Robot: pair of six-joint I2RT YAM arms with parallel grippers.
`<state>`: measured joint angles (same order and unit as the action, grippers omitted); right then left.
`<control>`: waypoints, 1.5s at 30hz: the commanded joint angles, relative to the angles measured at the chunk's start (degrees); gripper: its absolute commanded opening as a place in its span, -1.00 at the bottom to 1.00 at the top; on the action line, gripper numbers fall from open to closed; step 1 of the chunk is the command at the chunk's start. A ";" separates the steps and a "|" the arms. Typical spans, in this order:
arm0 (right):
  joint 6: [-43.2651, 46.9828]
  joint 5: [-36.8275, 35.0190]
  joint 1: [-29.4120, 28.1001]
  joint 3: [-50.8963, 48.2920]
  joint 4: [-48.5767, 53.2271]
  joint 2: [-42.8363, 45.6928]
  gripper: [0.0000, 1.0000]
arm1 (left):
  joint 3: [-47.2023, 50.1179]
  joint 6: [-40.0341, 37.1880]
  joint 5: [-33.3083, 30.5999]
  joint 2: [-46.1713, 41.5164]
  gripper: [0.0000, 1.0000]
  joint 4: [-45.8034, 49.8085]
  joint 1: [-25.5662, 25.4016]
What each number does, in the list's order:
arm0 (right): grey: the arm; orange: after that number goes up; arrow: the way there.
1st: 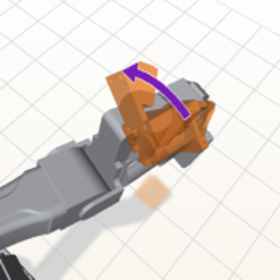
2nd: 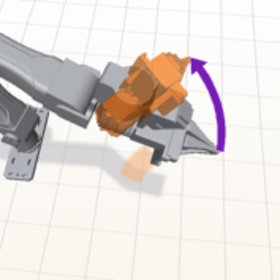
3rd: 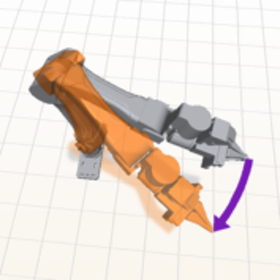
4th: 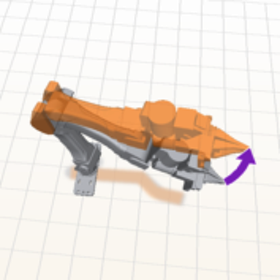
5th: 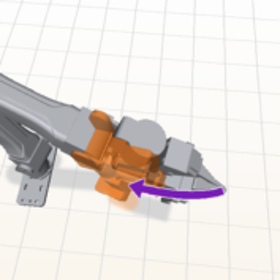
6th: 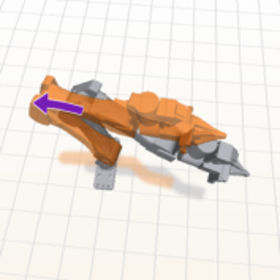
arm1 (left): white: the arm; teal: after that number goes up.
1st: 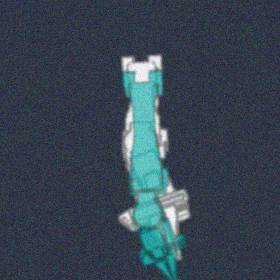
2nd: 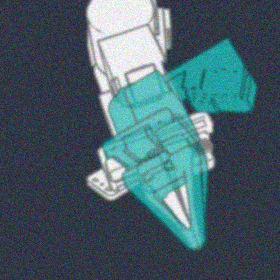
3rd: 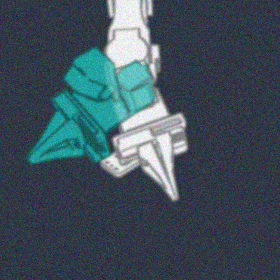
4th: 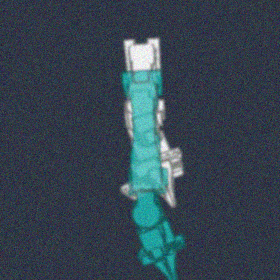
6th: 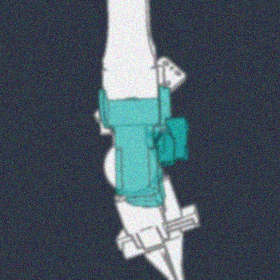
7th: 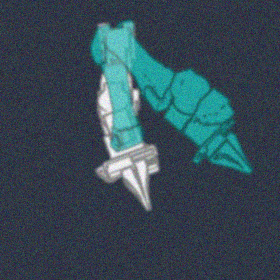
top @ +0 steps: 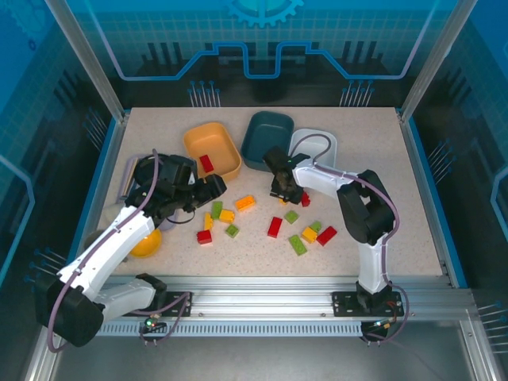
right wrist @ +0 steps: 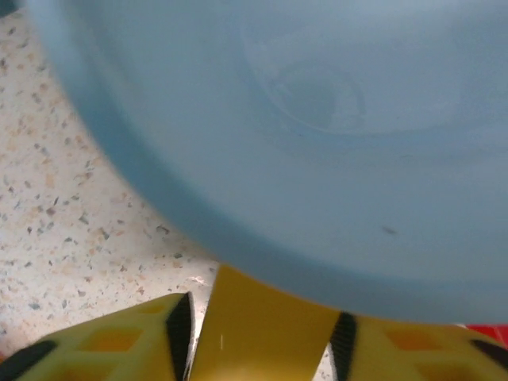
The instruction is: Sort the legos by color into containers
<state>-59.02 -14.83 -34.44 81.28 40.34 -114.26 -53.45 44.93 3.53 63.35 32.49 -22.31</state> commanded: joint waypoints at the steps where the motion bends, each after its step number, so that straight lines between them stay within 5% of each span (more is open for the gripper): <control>1: -0.46 -0.86 -0.04 1.06 3.24 0.80 -0.39 | -0.52 -0.78 0.44 -0.56 0.56 1.83 -0.33; 3: 1.13 -0.54 -0.88 0.36 3.87 3.46 -0.60 | -1.49 -0.98 -0.09 -0.21 0.55 2.11 -0.28; 10: 9.34 -1.33 -4.88 5.44 8.46 9.98 -0.63 | -3.98 -0.72 -1.26 2.49 0.55 1.41 -0.33; 17: 15.17 -1.26 -0.84 21.01 14.16 -0.81 -0.60 | -5.37 0.63 -1.52 4.95 0.54 -0.55 -0.32; 23: 14.00 1.99 -2.49 12.59 12.33 3.35 0.18 | -5.27 0.78 -2.82 3.49 0.54 0.68 -0.44; 29: 9.71 6.55 -1.65 7.85 11.57 0.73 0.53 | -3.77 1.39 -2.36 2.52 0.54 0.69 -0.46; 40: 5.92 6.69 -0.82 10.02 5.05 -6.73 0.45 | -2.98 0.38 -1.42 1.25 0.54 1.44 -0.63; 45: 5.62 6.05 -0.81 11.19 5.22 -9.31 -0.04 | -2.36 0.31 -1.59 0.10 0.54 1.80 -0.59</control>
<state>-52.62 -8.93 -35.57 90.80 45.89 -122.19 -56.95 45.12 1.78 64.90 32.77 -22.41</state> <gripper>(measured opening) 0.517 0.770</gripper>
